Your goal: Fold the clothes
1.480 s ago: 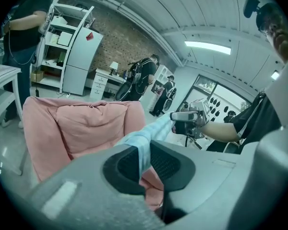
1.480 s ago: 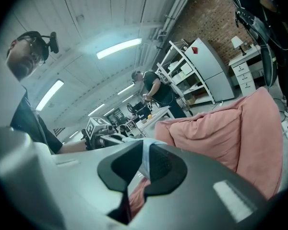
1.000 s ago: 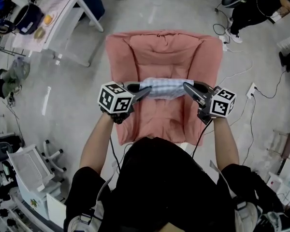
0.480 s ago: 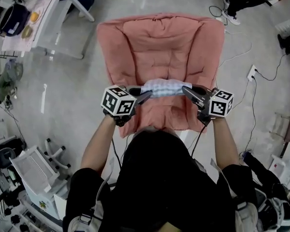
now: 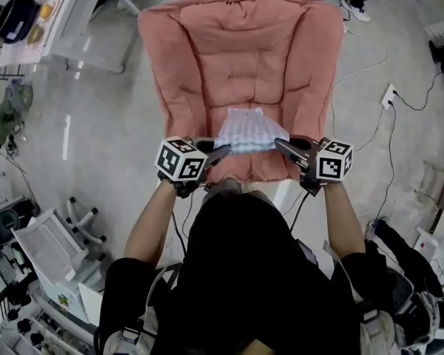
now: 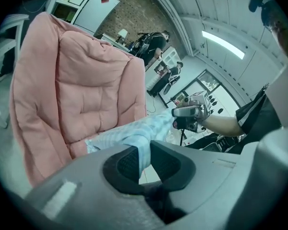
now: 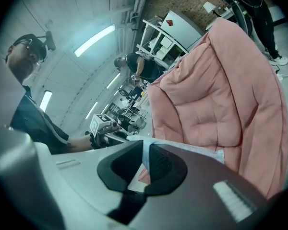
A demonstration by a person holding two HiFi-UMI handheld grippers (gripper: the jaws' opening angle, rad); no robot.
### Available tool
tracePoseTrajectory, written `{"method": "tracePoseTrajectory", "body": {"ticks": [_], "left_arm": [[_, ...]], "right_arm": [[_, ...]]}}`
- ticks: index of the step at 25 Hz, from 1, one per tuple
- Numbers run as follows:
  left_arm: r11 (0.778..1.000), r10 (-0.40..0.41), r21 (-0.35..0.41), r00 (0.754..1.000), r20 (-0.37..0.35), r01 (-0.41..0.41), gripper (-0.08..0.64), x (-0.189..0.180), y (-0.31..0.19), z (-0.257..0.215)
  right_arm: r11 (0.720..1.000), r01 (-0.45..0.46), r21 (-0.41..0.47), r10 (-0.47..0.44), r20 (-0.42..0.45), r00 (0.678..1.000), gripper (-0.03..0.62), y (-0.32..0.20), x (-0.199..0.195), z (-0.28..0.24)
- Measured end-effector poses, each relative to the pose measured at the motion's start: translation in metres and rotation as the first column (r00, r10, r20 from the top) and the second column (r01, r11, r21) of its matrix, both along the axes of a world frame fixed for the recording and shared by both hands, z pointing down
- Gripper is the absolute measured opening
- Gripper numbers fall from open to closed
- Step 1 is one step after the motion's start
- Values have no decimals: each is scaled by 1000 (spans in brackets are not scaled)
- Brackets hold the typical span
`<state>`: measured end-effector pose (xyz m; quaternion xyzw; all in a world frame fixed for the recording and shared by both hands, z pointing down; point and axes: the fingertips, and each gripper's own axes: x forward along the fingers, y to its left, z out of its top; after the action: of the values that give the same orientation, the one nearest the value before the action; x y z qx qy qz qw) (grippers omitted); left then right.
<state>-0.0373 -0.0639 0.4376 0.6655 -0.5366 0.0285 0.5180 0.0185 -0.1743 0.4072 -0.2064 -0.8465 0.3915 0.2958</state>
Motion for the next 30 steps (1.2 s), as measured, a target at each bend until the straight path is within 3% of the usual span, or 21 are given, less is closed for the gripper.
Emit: {"method": "tracePoseTrajectory", "body": {"ticks": [16,30], "left_arm": [[985,-120,-127,993,-11,117,40,141,76,80],[973,-157,-179,985,-65,143,40,218,128,167]], "right_arm": [[985,170,32,-165,-118,979,15,78,137,80],[977,204,69,-180,-257,949,15,130,209,174]]}}
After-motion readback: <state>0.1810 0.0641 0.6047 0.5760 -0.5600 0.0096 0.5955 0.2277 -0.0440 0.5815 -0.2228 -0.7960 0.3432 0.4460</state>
